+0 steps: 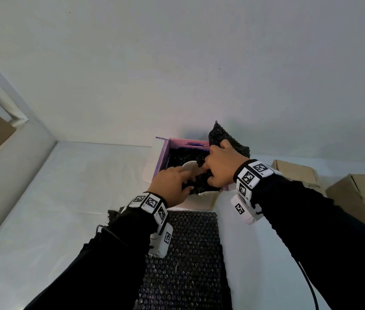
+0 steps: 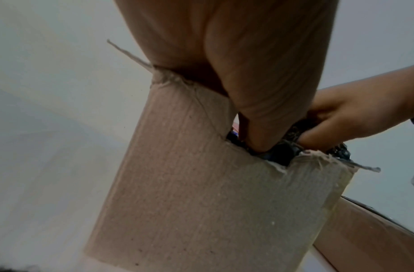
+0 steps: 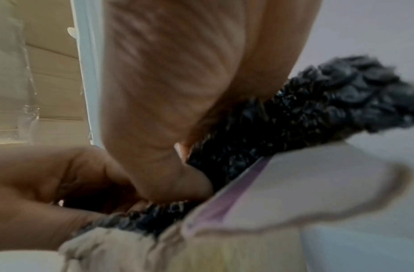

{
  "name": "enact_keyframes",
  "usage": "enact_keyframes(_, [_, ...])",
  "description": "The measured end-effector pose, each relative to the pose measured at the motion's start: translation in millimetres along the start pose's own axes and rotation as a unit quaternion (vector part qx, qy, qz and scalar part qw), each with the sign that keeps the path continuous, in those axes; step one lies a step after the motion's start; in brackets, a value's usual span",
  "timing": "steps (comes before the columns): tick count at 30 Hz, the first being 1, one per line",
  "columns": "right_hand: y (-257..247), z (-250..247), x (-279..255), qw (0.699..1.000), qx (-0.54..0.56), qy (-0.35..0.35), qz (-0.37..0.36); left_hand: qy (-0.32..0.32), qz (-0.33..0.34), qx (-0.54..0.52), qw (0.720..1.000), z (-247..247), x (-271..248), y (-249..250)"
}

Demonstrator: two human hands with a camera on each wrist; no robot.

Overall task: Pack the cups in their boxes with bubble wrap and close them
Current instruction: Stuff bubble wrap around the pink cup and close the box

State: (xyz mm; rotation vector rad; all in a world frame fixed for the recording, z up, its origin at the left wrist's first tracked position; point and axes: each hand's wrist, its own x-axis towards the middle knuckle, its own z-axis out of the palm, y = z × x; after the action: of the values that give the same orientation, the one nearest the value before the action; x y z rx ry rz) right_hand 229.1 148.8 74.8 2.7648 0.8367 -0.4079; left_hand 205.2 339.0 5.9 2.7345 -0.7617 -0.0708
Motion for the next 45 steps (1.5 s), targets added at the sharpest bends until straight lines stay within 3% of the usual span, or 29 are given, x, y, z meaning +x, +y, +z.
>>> enact_keyframes(8, [-7.3, 10.4, -1.9, 0.995, -0.018, -0.087, 0.051, 0.018, 0.031, -0.049, 0.998, -0.2, -1.9, -1.4])
enact_keyframes(11, [-11.3, 8.5, -0.5, 0.993, -0.019, -0.113, 0.044, -0.004, 0.037, -0.014, 0.999, -0.8, -3.4, -1.3])
enact_keyframes(13, [-9.6, 7.8, -0.9, 0.997, -0.011, -0.066, 0.032, -0.012, 0.017, 0.0, 1.0, 0.7, -4.9, 0.3])
enact_keyframes(15, [-2.8, 7.7, -3.8, 0.999, 0.008, 0.039, 0.03, -0.015, 0.008, 0.015, 1.0, 2.0, -5.8, 3.1])
enact_keyframes(18, [12.4, 9.3, -12.0, 0.982, 0.017, 0.141, 0.122, -0.034, 0.022, 0.053, 0.998, 3.5, -3.3, 6.5])
enact_keyframes(20, [18.8, 9.5, -14.6, 0.973, 0.076, 0.133, 0.174, -0.031, 0.022, 0.004, 0.999, 3.7, -2.8, 5.1])
enact_keyframes(23, [15.7, 10.2, -9.8, 0.964, 0.145, 0.145, 0.168, -0.014, 0.032, -0.057, 0.998, 5.0, -3.0, 1.4])
enact_keyframes(25, [8.8, 10.2, -3.5, 0.966, 0.125, 0.167, 0.152, -0.003, 0.044, -0.059, 0.997, 5.3, -2.8, 1.1])
enact_keyframes(28, [-2.4, 11.4, 5.0, 0.972, 0.122, 0.146, 0.137, 0.019, 0.054, -0.057, 0.997, 4.3, -3.8, 3.4])
enact_keyframes(35, [-8.1, 34.6, 26.2, 0.979, 0.04, 0.111, 0.168, 0.052, 0.065, -0.059, 0.995, 9.3, -12.5, 3.7])
enact_keyframes(38, [-1.4, 35.1, 27.1, 0.968, 0.022, 0.152, 0.199, 0.073, 0.067, -0.054, 0.994, 11.5, -13.4, 1.5])
enact_keyframes(40, [-0.3, 33.8, 28.4, 0.966, 0.012, 0.183, 0.18, 0.097, 0.064, -0.052, 0.992, 14.6, -12.3, 1.2])
enact_keyframes(42, [-0.5, 35.5, 29.5, 0.972, 0.0, 0.168, 0.162, 0.107, 0.056, -0.042, 0.992, 17.3, -10.4, 2.1])
enact_keyframes(45, [3.3, 46.1, 29.2, 0.974, 0.029, 0.114, 0.191, 0.104, 0.045, -0.027, 0.993, 19.0, -10.0, 4.5])
